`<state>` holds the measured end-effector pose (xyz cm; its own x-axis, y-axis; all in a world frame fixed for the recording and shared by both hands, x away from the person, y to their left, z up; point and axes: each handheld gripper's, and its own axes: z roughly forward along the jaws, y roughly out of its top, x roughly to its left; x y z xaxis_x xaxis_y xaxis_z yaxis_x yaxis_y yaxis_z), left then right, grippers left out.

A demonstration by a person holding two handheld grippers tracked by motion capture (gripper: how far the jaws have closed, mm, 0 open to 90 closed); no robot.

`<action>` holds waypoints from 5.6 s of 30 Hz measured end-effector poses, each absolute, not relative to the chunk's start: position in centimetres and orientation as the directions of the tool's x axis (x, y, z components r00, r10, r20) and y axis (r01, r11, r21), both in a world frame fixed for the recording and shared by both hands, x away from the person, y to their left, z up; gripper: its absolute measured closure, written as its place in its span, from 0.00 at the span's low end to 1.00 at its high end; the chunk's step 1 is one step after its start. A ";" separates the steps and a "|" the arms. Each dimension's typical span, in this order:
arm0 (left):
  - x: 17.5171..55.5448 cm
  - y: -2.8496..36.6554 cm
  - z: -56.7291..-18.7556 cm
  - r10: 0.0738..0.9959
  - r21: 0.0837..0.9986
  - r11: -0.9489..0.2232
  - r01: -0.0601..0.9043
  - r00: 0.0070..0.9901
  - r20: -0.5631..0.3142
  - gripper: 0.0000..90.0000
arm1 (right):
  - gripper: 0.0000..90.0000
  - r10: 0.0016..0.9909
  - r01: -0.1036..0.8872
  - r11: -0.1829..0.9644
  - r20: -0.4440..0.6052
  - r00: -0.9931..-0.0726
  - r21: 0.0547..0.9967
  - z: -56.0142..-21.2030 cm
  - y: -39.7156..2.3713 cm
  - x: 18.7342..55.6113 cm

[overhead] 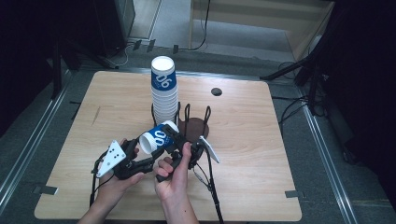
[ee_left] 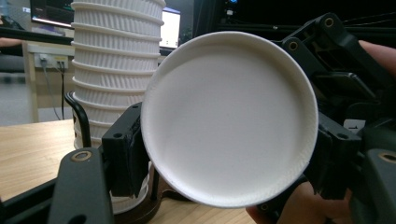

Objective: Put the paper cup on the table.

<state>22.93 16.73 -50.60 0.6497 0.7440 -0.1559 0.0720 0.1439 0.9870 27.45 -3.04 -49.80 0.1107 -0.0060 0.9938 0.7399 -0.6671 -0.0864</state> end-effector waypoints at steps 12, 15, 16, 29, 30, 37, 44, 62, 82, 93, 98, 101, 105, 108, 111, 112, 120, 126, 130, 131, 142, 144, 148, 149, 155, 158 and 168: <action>22.7 17.3 -50.5 0.725 0.976 0.188 0.110 0.655 -0.213 0.29 | 0.21 -0.004 0.716 -0.697 0.998 0.059 -0.045 -49.5 -3.5 27.3; 22.6 17.6 -50.3 0.713 0.971 0.205 0.126 0.660 -0.236 0.14 | 0.22 0.014 0.700 -0.714 0.999 0.029 -0.010 -49.3 -3.9 27.3; 22.6 17.7 -50.3 0.714 0.971 0.203 0.126 0.660 -0.235 0.12 | 0.22 0.028 0.691 -0.723 0.999 0.019 0.007 -49.2 -4.0 27.3; 22.3 18.7 -50.1 0.719 0.960 0.219 0.175 0.636 -0.280 0.00 | 0.22 0.201 0.622 -0.755 0.976 -0.080 0.206 -48.7 -5.5 27.0; 22.3 18.8 -50.2 0.720 0.959 0.221 0.178 0.633 -0.283 0.00 | 0.22 0.217 0.618 -0.754 0.972 -0.087 0.223 -48.6 -5.6 27.0; 22.4 19.4 -50.4 0.725 0.954 0.229 0.193 0.620 -0.299 0.00 | 0.23 0.312 0.575 -0.752 0.942 -0.122 0.324 -48.2 -6.7 26.9; 22.4 20.0 -50.6 0.738 0.953 0.228 0.198 0.604 -0.302 0.00 | 0.23 0.447 0.519 -0.718 0.879 -0.168 0.464 -47.7 -7.4 26.7; 22.3 21.5 -51.5 0.761 0.952 0.219 0.216 0.572 -0.305 0.00 | 0.22 0.703 0.380 -0.554 0.661 -0.262 0.740 -46.7 -8.7 25.8; 22.5 23.5 -52.1 0.807 0.952 0.211 0.222 0.510 -0.297 0.00 | 0.22 0.879 0.242 -0.354 0.410 -0.243 0.903 -46.0 -10.6 25.0; 22.5 25.2 -52.4 0.844 0.955 0.209 0.211 0.454 -0.285 0.00 | 0.22 0.937 0.194 -0.255 0.291 -0.191 0.947 -46.0 -13.2 25.5; 22.5 26.2 -52.8 0.875 0.961 0.183 0.206 0.411 -0.255 0.00 | 0.22 0.955 0.115 -0.223 0.240 -0.171 0.968 -45.8 -14.7 26.0; 22.6 26.9 -53.1 0.884 0.959 0.187 0.212 0.389 -0.259 0.00 | 0.22 0.967 0.090 -0.201 0.212 -0.141 0.976 -45.8 -15.7 26.5; 22.7 27.6 -53.4 0.895 0.955 0.193 0.224 0.359 -0.265 0.00 | 0.22 0.981 0.077 -0.161 0.168 -0.099 0.984 -46.1 -16.7 27.5; 22.7 28.1 -53.5 0.899 0.953 0.196 0.231 0.347 -0.269 0.00 | 0.22 0.987 0.077 -0.128 0.134 -0.087 0.989 -46.3 -16.9 28.3; 22.6 28.3 -53.5 0.900 0.952 0.197 0.235 0.342 -0.271 0.00 | 0.22 0.990 0.080 -0.113 0.119 -0.078 0.990 -46.4 -17.1 29.0; 22.6 28.4 -53.5 0.900 0.952 0.195 0.237 0.342 -0.270 0.00 | 0.22 0.990 0.076 -0.110 0.116 -0.077 0.991 -46.5 -17.2 29.3; 22.6 29.1 -53.9 0.902 0.951 0.196 0.238 0.337 -0.270 0.00 | 0.22 0.995 0.088 -0.064 0.070 -0.064 0.994 -47.5 -17.4 32.5; 22.6 29.5 -54.1 0.901 0.946 0.213 0.246 0.324 -0.288 0.00 | 0.22 0.998 0.084 -0.040 0.044 -0.050 0.996 -48.8 -17.4 34.9; 22.7 29.8 -54.2 0.904 0.944 0.210 0.255 0.317 -0.287 0.00 | 0.22 0.999 0.096 -0.013 0.017 -0.044 0.995 -49.9 -17.5 36.4; 22.7 29.9 -54.2 0.905 0.944 0.209 0.257 0.315 -0.286 0.00 | 0.22 0.999 0.092 -0.008 0.012 -0.046 0.996 -50.1 -17.5 36.7; 22.7 30.6 -54.5 0.908 0.938 0.209 0.275 0.302 -0.291 0.00 | 0.21 0.996 0.159 0.082 -0.077 -0.040 0.984 -52.7 -18.2 40.9; 22.8 30.8 -54.6 0.906 0.934 0.218 0.282 0.298 -0.301 0.00 | 0.21 0.996 0.154 0.090 -0.087 -0.030 0.984 -52.8 -18.1 41.3; 22.6 31.1 -54.5 0.905 0.936 0.231 0.267 0.294 -0.307 0.00 | 0.21 0.997 0.170 0.071 -0.071 -0.010 0.983 -53.1 -18.0 41.9; 22.5 31.3 -54.5 0.906 0.936 0.229 0.268 0.293 -0.305 0.00 | 0.21 0.997 0.175 0.077 -0.077 -0.007 0.982 -53.2 -18.0 42.0; 22.3 31.4 -54.5 0.895 0.931 0.229 0.283 0.315 -0.316 0.00 | 0.21 0.996 0.194 0.085 -0.086 -0.001 0.977 -53.6 -18.0 42.5; 22.3 31.5 -54.5 0.894 0.930 0.229 0.287 0.316 -0.317 0.00 | 0.20 0.996 0.217 0.086 -0.085 -0.011 0.972 -53.8 -18.0 42.5; 22.2 31.6 -54.5 0.901 0.923 0.234 0.305 0.288 -0.323 0.10 | 0.18 0.997 0.262 0.073 -0.070 -0.021 0.962 -54.1 -18.3 42.6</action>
<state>22.23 31.57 -54.46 0.2880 0.9014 -0.3233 0.3048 0.2337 0.9233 42.63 -18.28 -54.14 -0.0206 0.9973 -0.0699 0.2621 0.0728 0.9623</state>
